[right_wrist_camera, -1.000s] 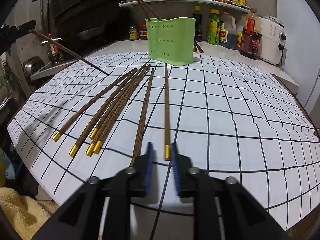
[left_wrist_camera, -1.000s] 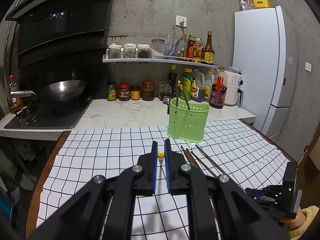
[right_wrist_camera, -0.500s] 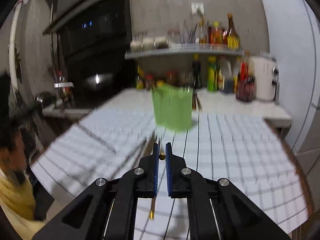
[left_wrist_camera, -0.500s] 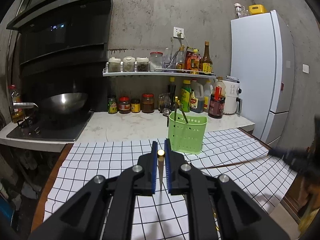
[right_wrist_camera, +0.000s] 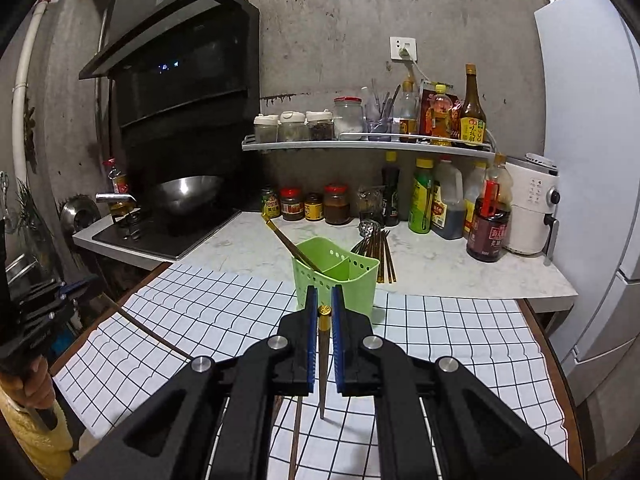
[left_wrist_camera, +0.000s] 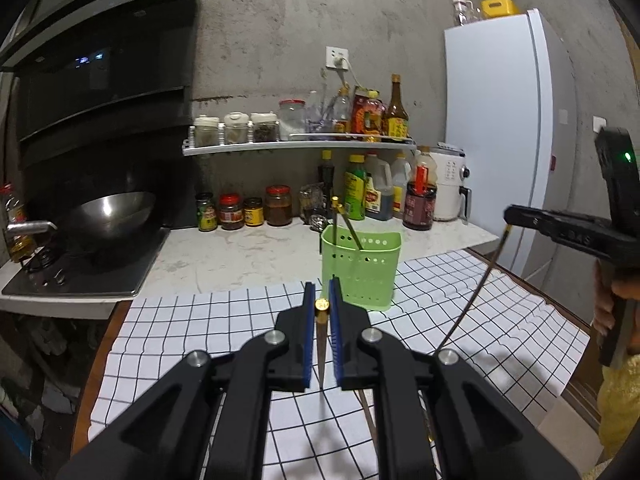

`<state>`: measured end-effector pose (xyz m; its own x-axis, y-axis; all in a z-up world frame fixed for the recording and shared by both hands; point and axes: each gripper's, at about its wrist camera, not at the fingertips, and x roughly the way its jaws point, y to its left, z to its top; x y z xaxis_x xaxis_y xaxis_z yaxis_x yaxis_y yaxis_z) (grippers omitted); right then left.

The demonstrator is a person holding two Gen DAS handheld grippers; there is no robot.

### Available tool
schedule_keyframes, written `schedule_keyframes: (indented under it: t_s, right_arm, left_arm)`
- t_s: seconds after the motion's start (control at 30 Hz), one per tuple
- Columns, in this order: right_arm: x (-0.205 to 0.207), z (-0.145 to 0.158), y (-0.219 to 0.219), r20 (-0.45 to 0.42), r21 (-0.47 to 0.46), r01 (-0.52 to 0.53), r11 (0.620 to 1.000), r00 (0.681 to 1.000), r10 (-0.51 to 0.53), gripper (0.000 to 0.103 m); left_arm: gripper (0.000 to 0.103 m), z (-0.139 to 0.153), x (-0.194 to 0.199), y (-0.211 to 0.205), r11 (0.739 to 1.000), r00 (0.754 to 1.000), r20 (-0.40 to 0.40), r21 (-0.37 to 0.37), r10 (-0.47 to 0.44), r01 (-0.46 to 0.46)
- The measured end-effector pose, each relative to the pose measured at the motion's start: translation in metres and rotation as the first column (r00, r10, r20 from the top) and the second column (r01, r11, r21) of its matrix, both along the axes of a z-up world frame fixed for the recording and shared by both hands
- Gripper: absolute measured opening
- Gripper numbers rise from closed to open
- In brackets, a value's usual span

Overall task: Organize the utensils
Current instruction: 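Carry chopsticks into the green holder and open left tool while right tool opens too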

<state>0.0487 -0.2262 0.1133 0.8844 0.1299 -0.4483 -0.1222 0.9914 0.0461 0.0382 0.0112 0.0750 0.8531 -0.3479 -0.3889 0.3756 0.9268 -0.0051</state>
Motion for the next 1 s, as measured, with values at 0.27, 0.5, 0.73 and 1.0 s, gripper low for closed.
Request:
schedule_keyframes:
  t_s: [0.27,0.5,0.73,1.0]
  right_arm:
    - [0.034,-0.007,-0.017,-0.058,0.036,0.012,0.999,0.998,-0.010,0.008]
    - [0.038,-0.008,-0.023,-0.053,0.042,0.009,0.999,0.999,-0.006,0.008]
    - [0.044,-0.008,-0.024,-0.056,0.045,0.004,0.999,0.998,-0.002,0.008]
    - [0.052,-0.018,-0.022,-0.075,0.041,0.013,0.999,0.997,-0.010,0.008]
  left_arm:
    - [0.007,-0.003,0.043,-0.023,0.998,0.993,-0.107,0.032,-0.051,0.054]
    - [0.007,0.019,0.041,-0.017,0.998,0.995,-0.091,0.047,-0.041,0.045]
    - [0.007,0.021,0.052,-0.015,0.998,0.996,-0.082,0.058,-0.031,0.036]
    - [0.007,0.006,0.066,-0.020,0.997,0.996,-0.091,0.079,-0.009,0.016]
